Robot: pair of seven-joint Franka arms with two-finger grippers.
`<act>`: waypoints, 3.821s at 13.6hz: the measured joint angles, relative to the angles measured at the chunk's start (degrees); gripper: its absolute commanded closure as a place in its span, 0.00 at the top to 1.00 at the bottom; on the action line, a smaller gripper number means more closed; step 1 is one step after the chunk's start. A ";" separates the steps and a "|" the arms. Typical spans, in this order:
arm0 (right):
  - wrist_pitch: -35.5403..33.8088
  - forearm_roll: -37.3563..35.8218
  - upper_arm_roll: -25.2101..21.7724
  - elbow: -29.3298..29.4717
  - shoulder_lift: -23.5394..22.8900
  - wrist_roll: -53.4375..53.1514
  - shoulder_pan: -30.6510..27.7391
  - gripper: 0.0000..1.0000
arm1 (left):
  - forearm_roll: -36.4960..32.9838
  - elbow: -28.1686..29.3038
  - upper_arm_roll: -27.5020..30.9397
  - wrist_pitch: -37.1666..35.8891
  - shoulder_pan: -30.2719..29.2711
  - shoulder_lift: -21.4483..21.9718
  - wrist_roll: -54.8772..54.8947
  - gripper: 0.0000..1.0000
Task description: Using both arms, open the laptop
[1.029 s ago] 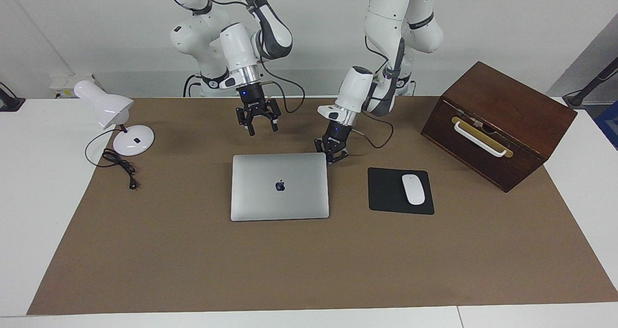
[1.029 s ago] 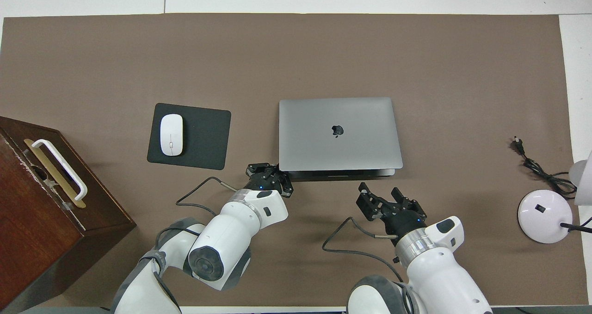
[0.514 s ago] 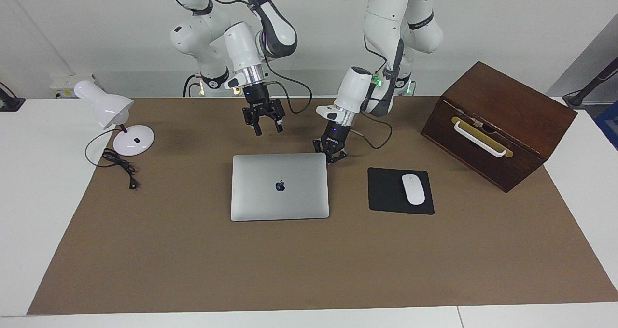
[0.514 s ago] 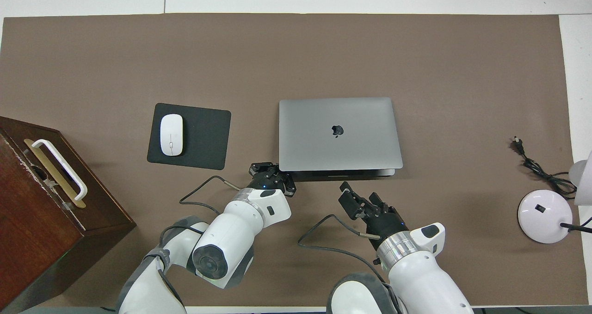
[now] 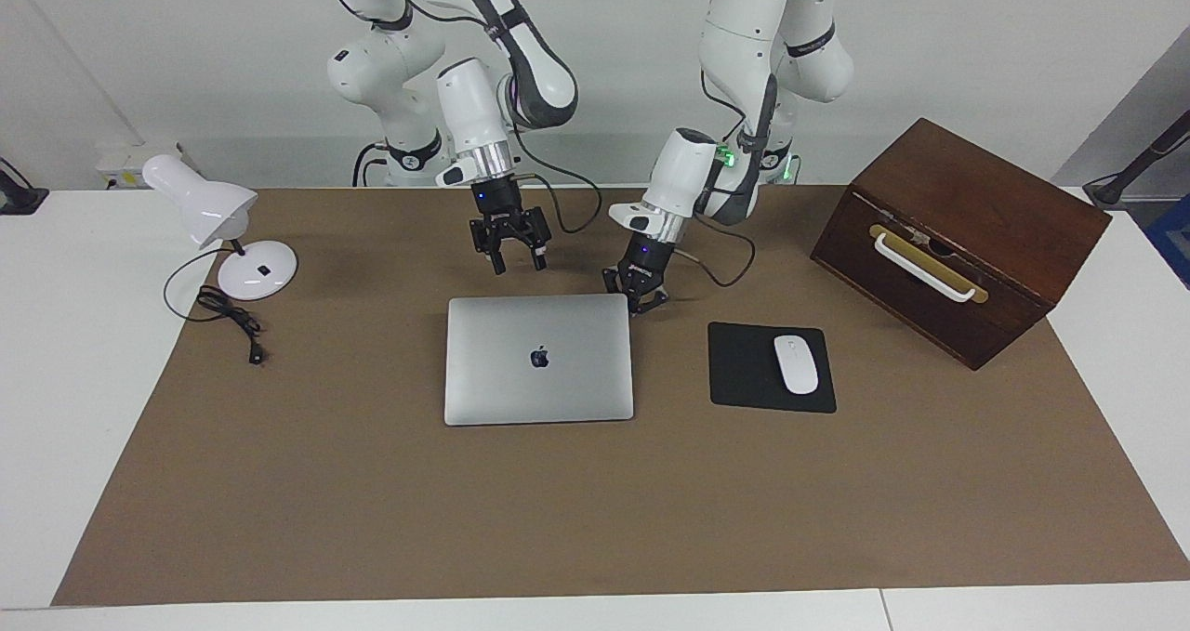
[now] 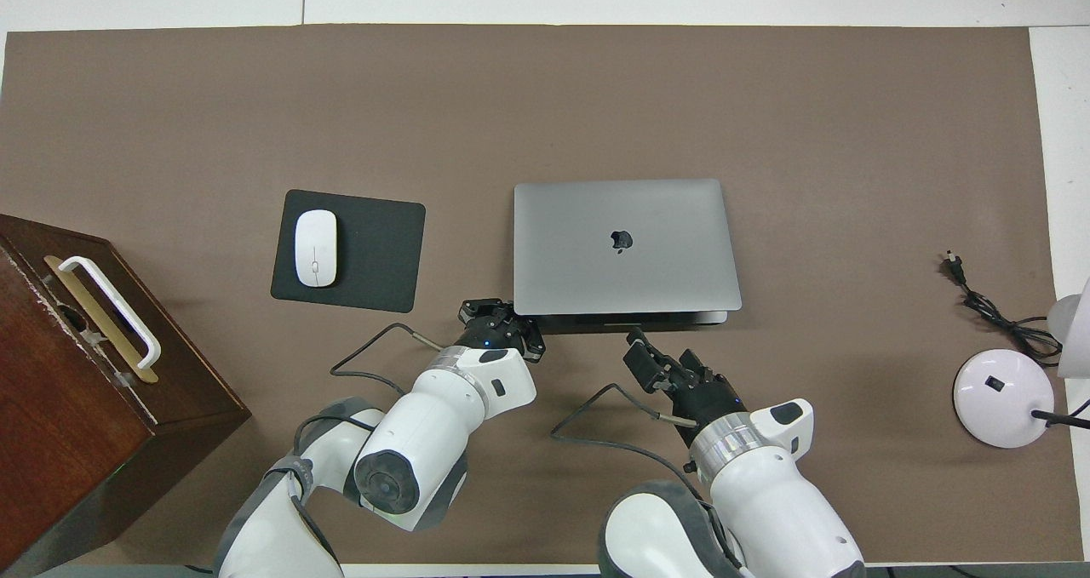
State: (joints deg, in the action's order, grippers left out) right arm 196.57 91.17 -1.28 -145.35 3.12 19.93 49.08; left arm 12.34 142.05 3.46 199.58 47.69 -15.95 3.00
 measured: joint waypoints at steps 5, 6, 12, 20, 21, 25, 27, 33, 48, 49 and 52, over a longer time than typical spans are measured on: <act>-1.77 0.00 -0.01 1.98 -1.87 -0.01 -1.51 1.00 | 0.00 -0.02 0.00 0.02 0.00 -0.03 0.00 0.00; -1.97 0.00 -0.02 2.58 -2.46 -0.01 -1.74 1.00 | 0.00 -0.02 0.00 0.02 0.00 -0.04 0.00 0.00; -2.67 0.00 -0.01 5.62 -5.59 0.05 -2.80 1.00 | 0.00 -0.02 0.00 0.05 0.00 -0.05 0.02 0.00; -4.21 0.00 -0.01 9.19 -7.17 1.07 -5.33 1.00 | 0.00 -0.03 0.00 0.10 0.00 -0.09 0.02 0.00; -4.33 0.00 -0.01 9.70 -7.51 1.07 -5.43 1.00 | 0.00 -0.03 0.00 0.11 0.00 -0.09 0.02 0.00; -6.04 0.00 0.00 13.18 -8.95 1.77 -7.17 1.00 | 0.00 -0.03 0.00 0.14 0.00 -0.11 0.02 0.00; -6.58 0.00 -0.01 14.72 -9.95 2.00 -7.69 1.00 | -0.01 -0.03 0.00 0.16 0.00 -0.12 0.02 0.00; -8.72 -0.01 0.00 17.93 -11.22 2.10 -9.37 1.00 | -0.01 -0.04 0.00 0.23 0.00 -0.16 0.02 0.00; -20.80 -10.36 -0.39 21.46 -11.70 3.63 -16.75 1.00 | -0.02 -0.07 0.00 0.66 0.03 -0.37 0.02 0.00; -21.26 -10.70 -0.41 21.81 -11.80 3.63 -16.75 1.00 | -0.02 -0.07 0.00 0.66 0.03 -0.37 0.02 0.00; -24.35 -12.21 -0.63 23.84 -12.58 3.55 -16.88 1.00 | -0.02 -0.07 0.00 0.67 0.03 -0.37 0.02 0.00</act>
State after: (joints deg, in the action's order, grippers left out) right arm 172.22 78.96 -1.92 -121.51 -9.45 23.47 32.20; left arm 12.32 141.99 3.46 200.25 47.71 -16.32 3.01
